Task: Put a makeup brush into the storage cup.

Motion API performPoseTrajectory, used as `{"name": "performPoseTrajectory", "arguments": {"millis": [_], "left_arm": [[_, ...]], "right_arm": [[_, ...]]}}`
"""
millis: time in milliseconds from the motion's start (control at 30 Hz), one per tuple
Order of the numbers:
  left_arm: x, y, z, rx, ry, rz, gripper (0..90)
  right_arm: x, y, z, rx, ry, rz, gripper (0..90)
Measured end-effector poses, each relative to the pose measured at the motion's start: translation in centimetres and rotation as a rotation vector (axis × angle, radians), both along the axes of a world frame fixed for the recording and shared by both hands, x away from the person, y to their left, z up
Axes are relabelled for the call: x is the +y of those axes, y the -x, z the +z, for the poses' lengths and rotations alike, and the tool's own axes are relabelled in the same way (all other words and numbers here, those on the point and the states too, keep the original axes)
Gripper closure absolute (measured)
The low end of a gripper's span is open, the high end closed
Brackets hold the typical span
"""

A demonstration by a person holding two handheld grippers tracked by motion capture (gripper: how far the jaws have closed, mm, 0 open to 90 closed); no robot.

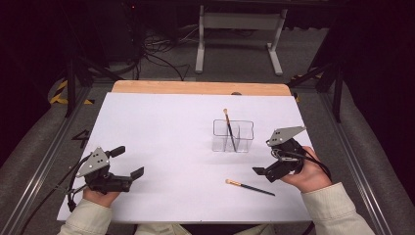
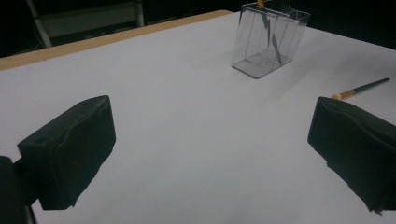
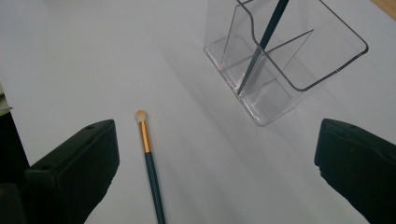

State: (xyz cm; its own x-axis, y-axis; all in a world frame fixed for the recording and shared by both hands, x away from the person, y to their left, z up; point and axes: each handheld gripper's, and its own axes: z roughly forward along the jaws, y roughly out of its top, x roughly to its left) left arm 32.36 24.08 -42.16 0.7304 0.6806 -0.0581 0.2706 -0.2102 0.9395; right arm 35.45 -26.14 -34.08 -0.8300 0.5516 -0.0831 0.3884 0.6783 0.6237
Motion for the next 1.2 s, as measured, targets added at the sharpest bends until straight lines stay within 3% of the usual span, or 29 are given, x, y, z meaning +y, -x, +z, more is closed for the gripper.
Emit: {"name": "performPoseTrajectory", "arguments": {"millis": [433, 933, 1200], "left_arm": [[0.0, -0.1, -0.1, 0.005, -0.004, -0.002, 1.6], [0.0, -0.1, -0.1, 0.008, 0.002, 0.001, 1.6], [0.1, -0.1, -0.1, 0.003, 0.004, 0.001, 1.5]], "right_arm": [[1.5, -0.6, 0.2, 0.032, 0.106, 0.045, 0.7], [2.7, -0.9, -0.5, 0.078, 0.182, 0.075, 1.2], [3.1, -0.7, -0.8, 0.074, 0.223, 0.1, 1.2]]}}
